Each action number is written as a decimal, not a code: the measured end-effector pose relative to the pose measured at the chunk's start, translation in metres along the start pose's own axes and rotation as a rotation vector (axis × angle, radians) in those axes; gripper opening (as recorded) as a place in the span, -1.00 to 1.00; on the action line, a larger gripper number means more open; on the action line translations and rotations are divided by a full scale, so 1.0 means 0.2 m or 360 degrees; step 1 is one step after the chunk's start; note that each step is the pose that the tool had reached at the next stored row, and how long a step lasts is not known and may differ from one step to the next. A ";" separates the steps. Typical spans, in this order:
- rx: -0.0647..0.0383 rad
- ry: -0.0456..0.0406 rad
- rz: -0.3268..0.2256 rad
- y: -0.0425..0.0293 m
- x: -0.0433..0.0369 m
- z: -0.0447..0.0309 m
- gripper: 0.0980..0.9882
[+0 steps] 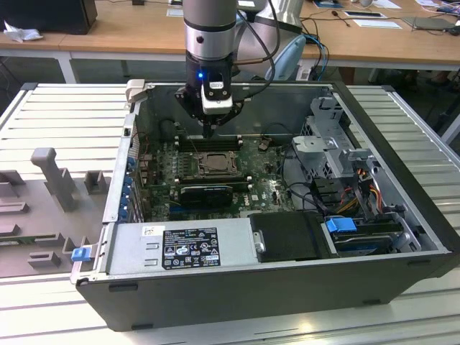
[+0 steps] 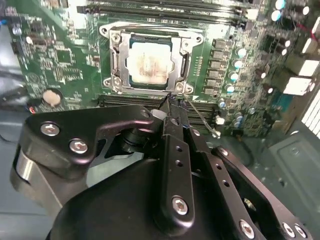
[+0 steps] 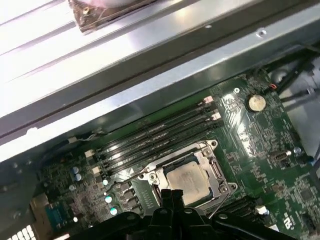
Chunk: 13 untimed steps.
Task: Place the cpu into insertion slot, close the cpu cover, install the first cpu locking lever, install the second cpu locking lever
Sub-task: 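Install the first cpu locking lever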
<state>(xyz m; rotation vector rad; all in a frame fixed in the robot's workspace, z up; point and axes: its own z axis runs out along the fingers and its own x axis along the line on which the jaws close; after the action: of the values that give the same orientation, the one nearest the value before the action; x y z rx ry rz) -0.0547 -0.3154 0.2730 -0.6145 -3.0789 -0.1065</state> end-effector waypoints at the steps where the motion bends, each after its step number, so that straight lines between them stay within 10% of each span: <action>1: 0.0001 0.0003 -0.0051 0.000 0.000 0.000 -0.98; 13: 0.0006 0.0028 -0.0429 0.000 0.000 0.001 -0.98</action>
<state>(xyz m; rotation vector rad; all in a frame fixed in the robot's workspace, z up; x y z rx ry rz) -0.0547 -0.3154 0.2729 -0.1938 -3.1246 -0.1049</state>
